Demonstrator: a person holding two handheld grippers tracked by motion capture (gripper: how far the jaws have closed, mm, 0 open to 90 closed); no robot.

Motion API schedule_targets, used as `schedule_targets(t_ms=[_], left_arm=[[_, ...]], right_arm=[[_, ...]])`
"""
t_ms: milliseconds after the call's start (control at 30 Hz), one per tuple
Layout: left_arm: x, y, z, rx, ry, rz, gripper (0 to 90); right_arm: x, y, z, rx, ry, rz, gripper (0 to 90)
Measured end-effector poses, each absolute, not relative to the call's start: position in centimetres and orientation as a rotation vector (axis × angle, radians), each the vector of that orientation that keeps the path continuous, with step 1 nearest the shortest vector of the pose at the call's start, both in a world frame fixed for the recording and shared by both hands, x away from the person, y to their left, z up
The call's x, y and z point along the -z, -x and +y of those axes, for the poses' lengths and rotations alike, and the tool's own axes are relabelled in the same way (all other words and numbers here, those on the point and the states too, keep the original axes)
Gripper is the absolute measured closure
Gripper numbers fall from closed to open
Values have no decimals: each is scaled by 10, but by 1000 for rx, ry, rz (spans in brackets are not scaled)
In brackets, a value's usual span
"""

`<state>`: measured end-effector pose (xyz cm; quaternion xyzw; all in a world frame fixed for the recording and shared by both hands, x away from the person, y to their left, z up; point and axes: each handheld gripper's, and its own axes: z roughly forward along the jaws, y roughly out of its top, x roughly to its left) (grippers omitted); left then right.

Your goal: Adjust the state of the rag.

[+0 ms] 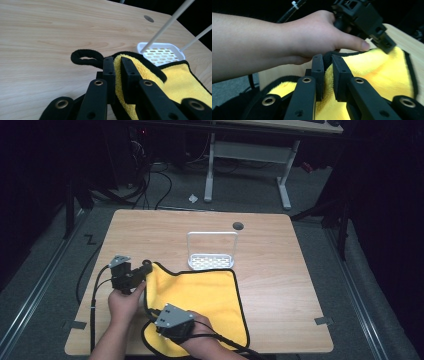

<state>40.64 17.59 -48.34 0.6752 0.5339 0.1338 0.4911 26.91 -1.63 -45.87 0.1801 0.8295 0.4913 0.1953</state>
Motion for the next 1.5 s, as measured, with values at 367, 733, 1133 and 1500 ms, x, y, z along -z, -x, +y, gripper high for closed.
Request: schedule_targets(t_ms=[367, 733, 1133, 1500], left_arm=[[481, -411, 101, -357, -1680, 1249, 823], [462, -407, 56, -361, -1706, 1157, 822], [472, -420, -3, -297, -1765, 1118, 811], [481, -427, -24, -185, -1783, 1076, 553]], right_arm=[[468, -263, -98, -1322, -645, 2257, 814], [474, -261, -150, -1266, -755, 2222, 813], [491, -256, -196, -1168, -886, 2226, 808], [498, -253, -216, -1165, -944, 2231, 652]])
